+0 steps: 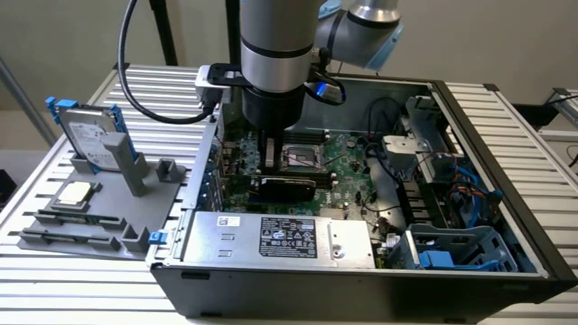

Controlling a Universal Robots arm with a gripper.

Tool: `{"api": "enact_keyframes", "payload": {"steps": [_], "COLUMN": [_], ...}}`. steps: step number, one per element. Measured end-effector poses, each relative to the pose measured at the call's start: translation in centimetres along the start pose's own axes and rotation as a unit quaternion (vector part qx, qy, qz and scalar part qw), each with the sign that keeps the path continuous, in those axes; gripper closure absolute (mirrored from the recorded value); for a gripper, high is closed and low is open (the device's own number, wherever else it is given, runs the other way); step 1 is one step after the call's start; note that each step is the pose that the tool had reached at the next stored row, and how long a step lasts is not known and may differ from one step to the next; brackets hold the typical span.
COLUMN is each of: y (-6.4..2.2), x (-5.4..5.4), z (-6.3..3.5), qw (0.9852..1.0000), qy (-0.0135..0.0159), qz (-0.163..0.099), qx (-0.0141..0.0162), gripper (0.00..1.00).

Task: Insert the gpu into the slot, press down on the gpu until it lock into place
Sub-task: 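Press down on the gpu until it lock into place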

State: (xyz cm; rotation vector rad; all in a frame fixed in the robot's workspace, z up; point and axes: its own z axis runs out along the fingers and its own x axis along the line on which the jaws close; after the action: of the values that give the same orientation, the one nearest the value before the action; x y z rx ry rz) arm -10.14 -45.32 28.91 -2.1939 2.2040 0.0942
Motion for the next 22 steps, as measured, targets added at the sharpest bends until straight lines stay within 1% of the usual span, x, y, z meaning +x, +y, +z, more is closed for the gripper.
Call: {"api": "enact_keyframes", "payload": {"steps": [5, 9, 11, 17, 22], "y": [-0.03, -0.08, -0.1, -0.12, -0.14], "x": [-0.1, -0.5, -0.7, -0.8, -0.9], "z": [0.01, 0.23, 0.48, 1.48, 1.87], "qw": [1.0, 1.0, 1.0, 1.0, 1.0], "qy": [0.0002, 0.0, 0.0, 0.0008, 0.0013], "qz": [0.0, 0.0, 0.0, 0.0, 0.0], "qx": [-0.0001, 0.0, 0.0, -0.0001, -0.0005], "gripper": [0.89, 0.89, 0.89, 0.89, 0.89]}}
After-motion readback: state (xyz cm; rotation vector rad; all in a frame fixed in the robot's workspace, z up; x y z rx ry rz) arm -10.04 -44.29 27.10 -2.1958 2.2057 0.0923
